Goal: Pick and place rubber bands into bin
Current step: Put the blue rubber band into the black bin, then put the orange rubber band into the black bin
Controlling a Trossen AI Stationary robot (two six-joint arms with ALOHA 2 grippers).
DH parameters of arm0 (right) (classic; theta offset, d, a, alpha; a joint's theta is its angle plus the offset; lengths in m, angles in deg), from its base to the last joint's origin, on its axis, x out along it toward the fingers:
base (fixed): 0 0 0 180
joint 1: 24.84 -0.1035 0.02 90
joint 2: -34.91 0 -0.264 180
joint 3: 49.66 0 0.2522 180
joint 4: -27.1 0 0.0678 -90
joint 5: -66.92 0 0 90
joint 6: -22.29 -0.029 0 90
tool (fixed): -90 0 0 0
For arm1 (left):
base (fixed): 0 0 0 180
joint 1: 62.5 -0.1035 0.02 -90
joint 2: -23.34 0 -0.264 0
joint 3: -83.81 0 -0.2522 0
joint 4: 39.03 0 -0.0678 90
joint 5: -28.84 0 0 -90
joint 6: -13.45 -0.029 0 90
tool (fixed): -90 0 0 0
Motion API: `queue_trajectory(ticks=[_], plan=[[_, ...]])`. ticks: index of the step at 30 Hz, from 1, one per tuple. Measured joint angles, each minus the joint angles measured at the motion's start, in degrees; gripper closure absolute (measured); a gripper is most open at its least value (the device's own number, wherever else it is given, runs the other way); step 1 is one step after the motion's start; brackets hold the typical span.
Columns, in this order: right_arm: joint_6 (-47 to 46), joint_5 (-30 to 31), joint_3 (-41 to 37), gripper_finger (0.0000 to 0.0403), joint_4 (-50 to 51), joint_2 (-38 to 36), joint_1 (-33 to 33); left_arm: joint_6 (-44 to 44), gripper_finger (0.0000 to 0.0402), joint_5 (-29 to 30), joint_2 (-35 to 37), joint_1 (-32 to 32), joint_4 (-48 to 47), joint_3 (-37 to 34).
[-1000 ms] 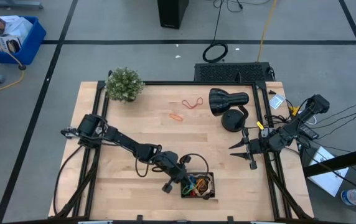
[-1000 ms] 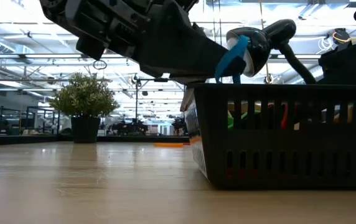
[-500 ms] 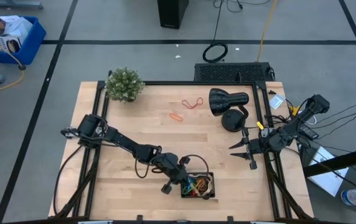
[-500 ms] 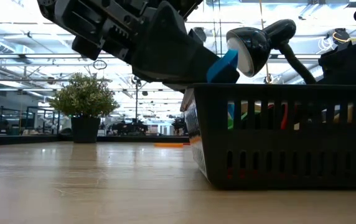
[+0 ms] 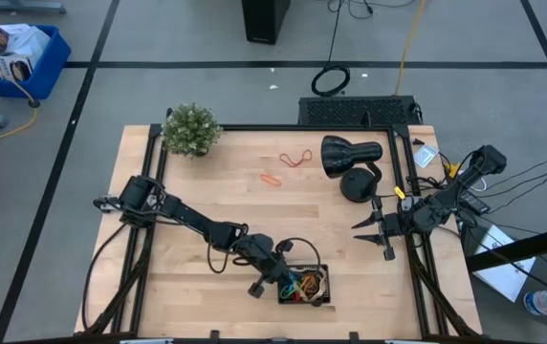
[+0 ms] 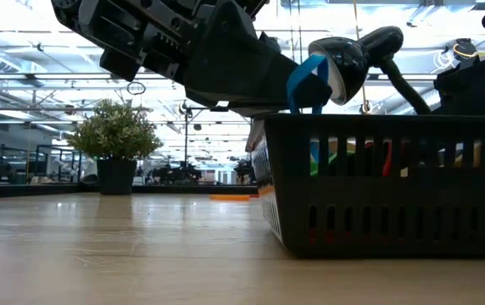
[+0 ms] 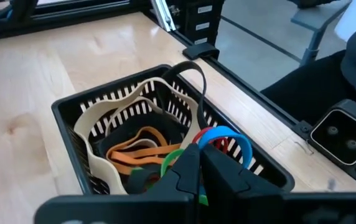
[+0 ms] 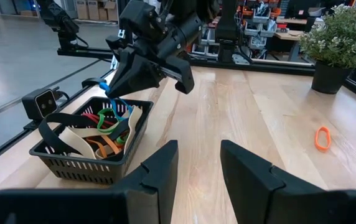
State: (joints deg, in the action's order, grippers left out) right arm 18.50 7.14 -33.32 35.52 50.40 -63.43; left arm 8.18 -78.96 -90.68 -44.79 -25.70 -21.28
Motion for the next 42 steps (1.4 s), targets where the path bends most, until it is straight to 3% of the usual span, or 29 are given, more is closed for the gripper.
queue_trajectory(ticks=[4, 16, 24, 28, 34, 42], plan=[[0.0, 0.0, 0.0, 0.0286, 0.0, 0.0, 0.0, 1.1, 0.0361, -0.1, 0.0, -0.1, -0.1, 0.0], [0.0, 0.0, 0.0, 0.0287, 0.0, 0.0, 0.0, 1.6, 0.0236, 0.0, 0.0, -0.1, -0.3, 0.0], [0.0, 0.0, 0.0, 0.0286, 0.0, 0.0, 0.0, 2.0, 0.0213, 0.3, 2.5, -0.9, -2.1, 0.0], [0.0, 0.0, 0.0, 0.0286, 0.0, 0.0, 0.0, 2.0, 0.0213, 2.1, 7.1, -1.7, -8.5, 0.0], [0.0, 0.0, 0.0, 0.0286, 0.1, 0.0, 0.0, -1.8, 0.0213, 10.1, 15.7, -3.1, -21.9, 0.1], [0.2, 0.0, 0.0, 0.0287, 0.2, 0.2, 0.0, 0.9, 0.0213, 15.4, 25.0, -10.9, -40.5, 0.1]])
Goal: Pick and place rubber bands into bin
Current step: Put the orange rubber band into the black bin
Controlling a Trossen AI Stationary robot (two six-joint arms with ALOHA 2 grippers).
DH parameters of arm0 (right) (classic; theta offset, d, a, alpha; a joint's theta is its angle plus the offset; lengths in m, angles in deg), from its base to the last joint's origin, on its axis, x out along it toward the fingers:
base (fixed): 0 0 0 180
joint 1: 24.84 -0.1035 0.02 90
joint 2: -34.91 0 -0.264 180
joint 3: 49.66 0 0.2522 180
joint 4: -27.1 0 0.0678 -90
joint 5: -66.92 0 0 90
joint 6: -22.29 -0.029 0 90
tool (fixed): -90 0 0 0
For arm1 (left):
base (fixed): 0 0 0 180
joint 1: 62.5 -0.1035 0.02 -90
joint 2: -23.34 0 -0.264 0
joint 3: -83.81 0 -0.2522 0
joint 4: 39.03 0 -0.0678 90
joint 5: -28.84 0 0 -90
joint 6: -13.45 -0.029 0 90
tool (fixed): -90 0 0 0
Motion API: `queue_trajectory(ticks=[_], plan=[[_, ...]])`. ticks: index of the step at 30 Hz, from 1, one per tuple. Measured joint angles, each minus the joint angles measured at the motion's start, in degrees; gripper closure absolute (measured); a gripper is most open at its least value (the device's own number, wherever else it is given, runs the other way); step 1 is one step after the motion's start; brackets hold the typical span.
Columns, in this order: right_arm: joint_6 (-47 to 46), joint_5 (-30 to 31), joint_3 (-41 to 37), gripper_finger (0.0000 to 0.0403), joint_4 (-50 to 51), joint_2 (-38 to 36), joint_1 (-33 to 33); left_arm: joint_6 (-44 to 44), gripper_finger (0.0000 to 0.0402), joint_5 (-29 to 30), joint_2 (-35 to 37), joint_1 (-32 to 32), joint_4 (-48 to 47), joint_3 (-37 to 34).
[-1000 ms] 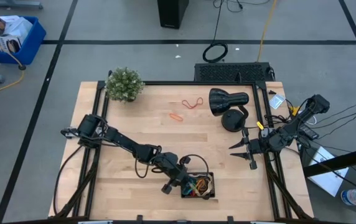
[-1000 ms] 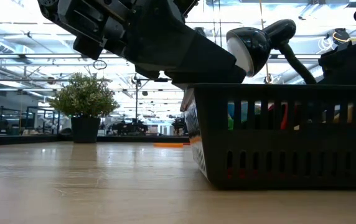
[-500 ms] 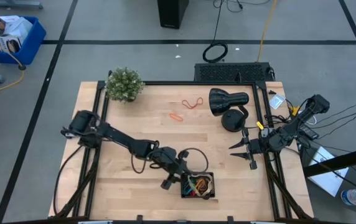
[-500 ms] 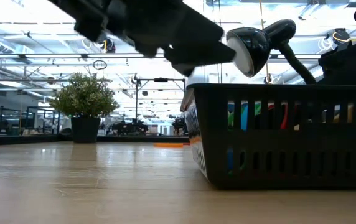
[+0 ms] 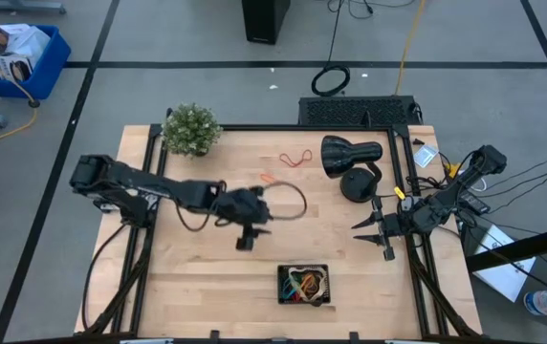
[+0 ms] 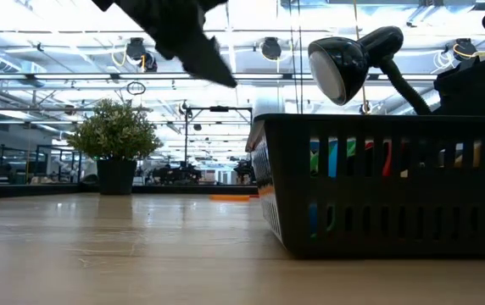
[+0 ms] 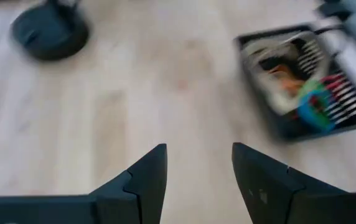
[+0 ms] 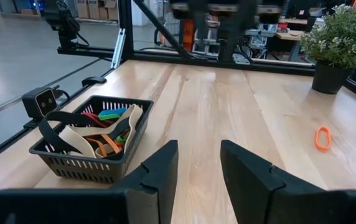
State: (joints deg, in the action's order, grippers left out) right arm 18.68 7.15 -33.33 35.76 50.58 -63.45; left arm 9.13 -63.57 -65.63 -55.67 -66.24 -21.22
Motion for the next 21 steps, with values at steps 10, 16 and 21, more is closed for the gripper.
queue_trajectory(ticks=[10, 16, 21], plan=[[0.1, 1.8, 0.0, 0.0287, 0.2, 0.2, 0.0, -10.8, 0.0213, 1.0, 1.0, -14.4, -13.4, 2.8], [0.3, 4.3, 0.0, 0.0286, 0.2, 0.3, 0.0, -20.5, 0.0213, 1.1, -0.8, -20.7, -16.7, 8.3], [0.9, 4.5, 0.0, 0.0286, 0.2, 0.6, 0.0, -25.8, 0.0213, 0.8, -6.4, -23.2, -19.6, 14.5]])
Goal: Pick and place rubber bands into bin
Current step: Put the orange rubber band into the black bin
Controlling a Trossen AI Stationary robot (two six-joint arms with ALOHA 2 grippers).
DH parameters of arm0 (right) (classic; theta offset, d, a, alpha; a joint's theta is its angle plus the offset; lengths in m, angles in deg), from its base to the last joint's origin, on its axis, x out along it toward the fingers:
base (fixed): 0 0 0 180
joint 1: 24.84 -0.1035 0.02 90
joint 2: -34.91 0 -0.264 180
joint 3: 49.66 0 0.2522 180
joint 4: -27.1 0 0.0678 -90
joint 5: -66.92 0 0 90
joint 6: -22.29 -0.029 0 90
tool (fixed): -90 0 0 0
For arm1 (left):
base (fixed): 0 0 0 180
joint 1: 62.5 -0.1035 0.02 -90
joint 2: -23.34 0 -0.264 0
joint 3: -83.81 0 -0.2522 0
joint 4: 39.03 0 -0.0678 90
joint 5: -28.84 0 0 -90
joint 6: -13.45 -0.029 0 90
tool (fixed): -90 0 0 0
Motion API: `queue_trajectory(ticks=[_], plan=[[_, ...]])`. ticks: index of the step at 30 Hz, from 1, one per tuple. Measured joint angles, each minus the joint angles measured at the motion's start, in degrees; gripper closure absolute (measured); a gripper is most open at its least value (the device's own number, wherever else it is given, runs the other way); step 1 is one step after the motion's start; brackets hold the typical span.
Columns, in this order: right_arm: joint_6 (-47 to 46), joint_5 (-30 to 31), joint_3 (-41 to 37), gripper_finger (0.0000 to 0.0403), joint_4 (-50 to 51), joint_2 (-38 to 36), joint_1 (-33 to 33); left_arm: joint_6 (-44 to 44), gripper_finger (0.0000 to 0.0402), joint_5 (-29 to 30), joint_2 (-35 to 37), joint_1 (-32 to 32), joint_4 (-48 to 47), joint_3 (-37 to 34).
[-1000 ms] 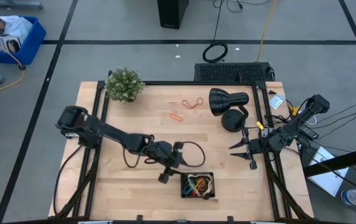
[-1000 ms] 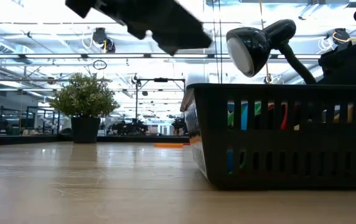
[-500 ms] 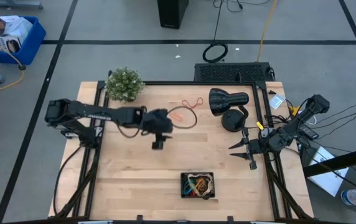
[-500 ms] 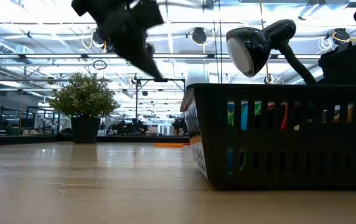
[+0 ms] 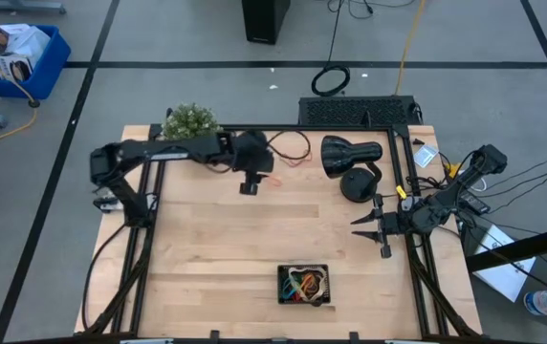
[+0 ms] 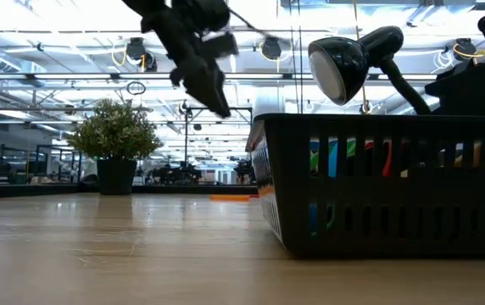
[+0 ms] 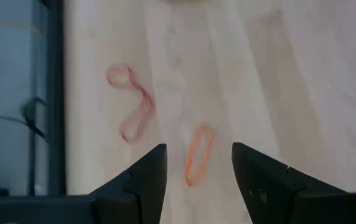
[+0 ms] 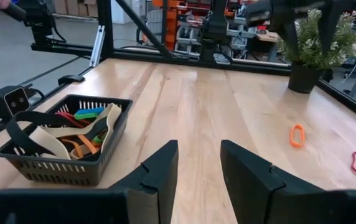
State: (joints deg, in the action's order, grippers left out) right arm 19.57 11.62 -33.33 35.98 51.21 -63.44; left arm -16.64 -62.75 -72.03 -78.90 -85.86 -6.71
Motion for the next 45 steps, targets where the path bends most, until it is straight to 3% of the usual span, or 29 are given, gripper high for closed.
queue_trajectory(ticks=[8, 17, 38, 45], plan=[[0.2, 0.0, 0.0, 0.0287, 0.0, 0.5, 0.0, -8.3, 0.0213, 0.5, -11.1, -1.6, -1.0, 4.4], [0.4, -0.1, 0.0, 0.0286, 0.1, 0.6, 0.0, -8.6, 0.0213, 0.6, -18.2, -3.9, 0.1, 4.4], [0.6, 0.0, 0.0, 0.0287, 0.0, 0.8, 0.0, -6.3, 0.0214, -2.3, -22.8, -5.2, 0.2, 4.5], [0.6, 0.0, 0.0, 0.0286, 0.0, 0.8, 0.0, -4.1, 0.0262, -4.4, -22.9, -5.9, -0.7, 4.5]])
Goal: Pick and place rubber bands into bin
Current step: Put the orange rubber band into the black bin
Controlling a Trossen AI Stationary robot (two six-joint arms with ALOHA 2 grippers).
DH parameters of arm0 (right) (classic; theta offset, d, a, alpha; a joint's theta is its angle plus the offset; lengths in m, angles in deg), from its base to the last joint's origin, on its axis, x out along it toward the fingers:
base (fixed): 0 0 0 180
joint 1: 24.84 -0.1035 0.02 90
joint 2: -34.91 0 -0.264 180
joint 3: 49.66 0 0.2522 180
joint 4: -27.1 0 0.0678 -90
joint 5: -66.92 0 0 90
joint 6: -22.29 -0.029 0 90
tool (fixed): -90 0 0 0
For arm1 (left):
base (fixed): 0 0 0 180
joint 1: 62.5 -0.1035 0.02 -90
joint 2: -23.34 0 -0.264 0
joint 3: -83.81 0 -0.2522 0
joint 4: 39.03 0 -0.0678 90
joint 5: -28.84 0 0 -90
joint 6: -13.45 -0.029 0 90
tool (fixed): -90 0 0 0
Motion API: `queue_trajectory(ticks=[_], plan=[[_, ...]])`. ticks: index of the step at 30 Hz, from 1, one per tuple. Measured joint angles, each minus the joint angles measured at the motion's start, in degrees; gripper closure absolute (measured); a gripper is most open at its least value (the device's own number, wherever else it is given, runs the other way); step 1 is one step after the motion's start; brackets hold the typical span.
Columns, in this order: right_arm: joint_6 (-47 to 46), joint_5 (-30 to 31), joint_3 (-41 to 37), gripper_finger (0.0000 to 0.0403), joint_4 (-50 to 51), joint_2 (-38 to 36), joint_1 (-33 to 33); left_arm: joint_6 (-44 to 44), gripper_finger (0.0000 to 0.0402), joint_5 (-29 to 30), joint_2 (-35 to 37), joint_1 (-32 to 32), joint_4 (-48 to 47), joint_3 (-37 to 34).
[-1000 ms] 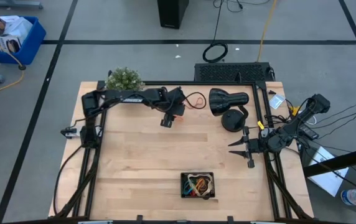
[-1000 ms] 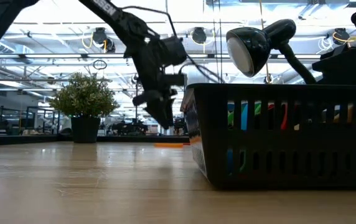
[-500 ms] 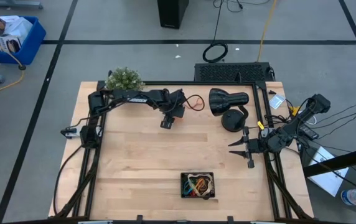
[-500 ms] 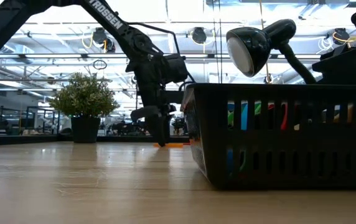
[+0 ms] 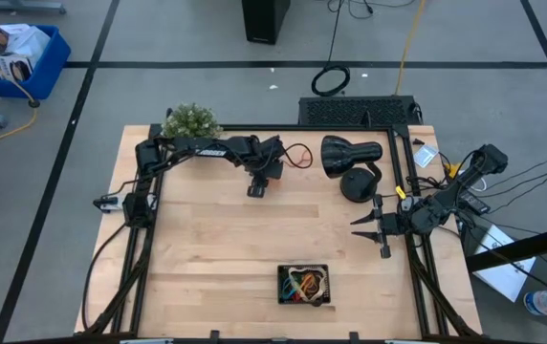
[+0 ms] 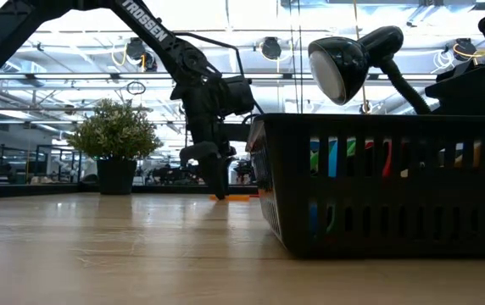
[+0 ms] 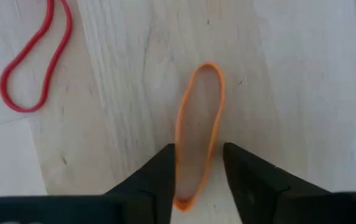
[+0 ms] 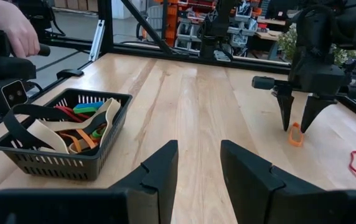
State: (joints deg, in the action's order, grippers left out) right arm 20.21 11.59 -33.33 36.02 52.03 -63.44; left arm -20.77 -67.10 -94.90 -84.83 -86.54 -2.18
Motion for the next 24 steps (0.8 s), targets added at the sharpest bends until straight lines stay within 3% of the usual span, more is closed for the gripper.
queue_trajectory(ticks=[13, 24], plan=[[0.0, 0.0, 0.0, 0.0287, 0.0, 0.0, 0.0, -0.1, 0.0392, 1.5, 0.0, -0.1, 0.0, 0.0], [0.0, 0.0, 0.0, 0.0287, 0.0, 0.0, 0.0, 1.2, 0.0395, 2.2, 1.4, -0.2, -1.4, -0.2]])
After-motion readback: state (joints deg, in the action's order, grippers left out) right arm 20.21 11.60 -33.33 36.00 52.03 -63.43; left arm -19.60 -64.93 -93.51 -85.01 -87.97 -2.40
